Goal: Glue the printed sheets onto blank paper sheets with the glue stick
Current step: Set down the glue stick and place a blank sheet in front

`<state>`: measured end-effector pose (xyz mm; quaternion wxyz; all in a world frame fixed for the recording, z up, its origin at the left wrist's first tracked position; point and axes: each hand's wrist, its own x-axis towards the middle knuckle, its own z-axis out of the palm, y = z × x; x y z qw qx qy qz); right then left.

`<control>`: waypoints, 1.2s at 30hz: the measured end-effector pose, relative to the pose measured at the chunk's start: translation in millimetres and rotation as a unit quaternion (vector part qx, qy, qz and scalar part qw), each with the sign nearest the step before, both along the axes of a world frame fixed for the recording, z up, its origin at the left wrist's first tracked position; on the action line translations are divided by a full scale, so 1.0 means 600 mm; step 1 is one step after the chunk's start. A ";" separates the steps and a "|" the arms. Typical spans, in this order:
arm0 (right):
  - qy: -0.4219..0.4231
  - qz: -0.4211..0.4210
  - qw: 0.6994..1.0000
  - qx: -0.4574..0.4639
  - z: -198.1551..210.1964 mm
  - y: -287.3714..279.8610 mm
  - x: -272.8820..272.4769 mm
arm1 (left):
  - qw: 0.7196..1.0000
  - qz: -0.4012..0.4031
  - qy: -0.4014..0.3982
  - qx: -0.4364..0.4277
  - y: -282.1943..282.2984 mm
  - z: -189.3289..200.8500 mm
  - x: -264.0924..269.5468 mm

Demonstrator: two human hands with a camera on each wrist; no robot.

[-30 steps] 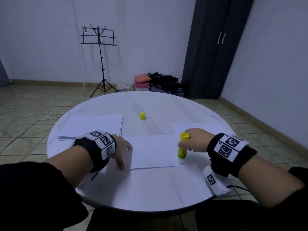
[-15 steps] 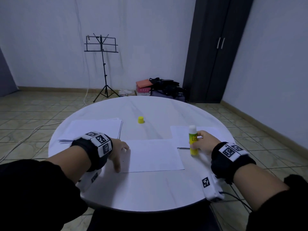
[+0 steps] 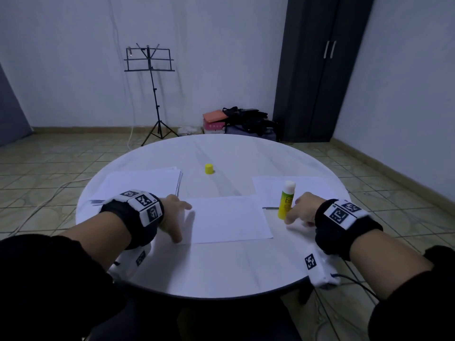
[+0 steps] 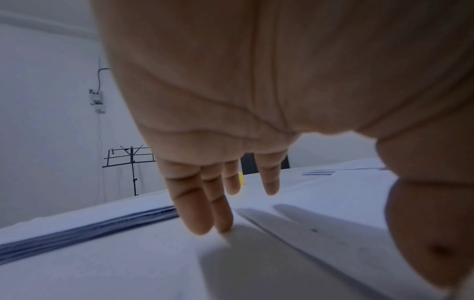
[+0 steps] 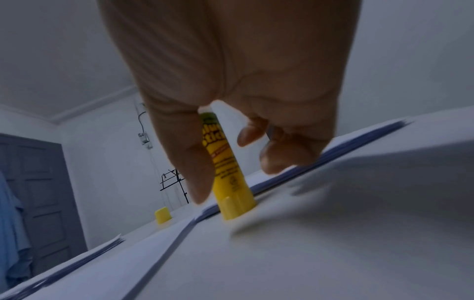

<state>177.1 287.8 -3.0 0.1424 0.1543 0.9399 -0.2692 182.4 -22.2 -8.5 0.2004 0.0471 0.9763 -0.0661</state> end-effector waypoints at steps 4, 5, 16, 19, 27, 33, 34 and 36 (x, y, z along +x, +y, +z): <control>-0.059 0.059 0.995 0.052 0.017 -0.023 0.043 | 0.998 0.023 0.006 0.058 -0.019 0.012 0.008; -0.067 0.079 0.993 0.048 0.024 -0.037 0.047 | 0.997 0.027 0.013 0.065 -0.028 0.016 0.005; -0.018 0.263 0.959 0.105 0.089 -0.327 -0.100 | 0.989 0.126 0.072 0.038 -0.231 0.038 -0.105; -0.023 0.281 0.947 0.152 0.081 -0.398 -0.161 | 0.988 0.140 0.062 0.029 -0.281 0.041 -0.139; -0.031 0.311 0.922 0.229 0.043 -0.503 -0.267 | 0.993 0.112 0.028 0.014 -0.361 0.027 -0.209; -0.043 0.309 0.912 0.267 0.023 -0.520 -0.282 | 0.998 0.062 -0.019 -0.011 -0.377 0.004 -0.236; -0.045 0.313 0.910 0.269 0.022 -0.520 -0.280 | 0.998 0.061 -0.025 -0.013 -0.377 0.003 -0.240; -0.047 0.324 0.906 0.268 0.021 -0.518 -0.277 | 0.997 0.062 -0.034 -0.018 -0.375 0.004 -0.245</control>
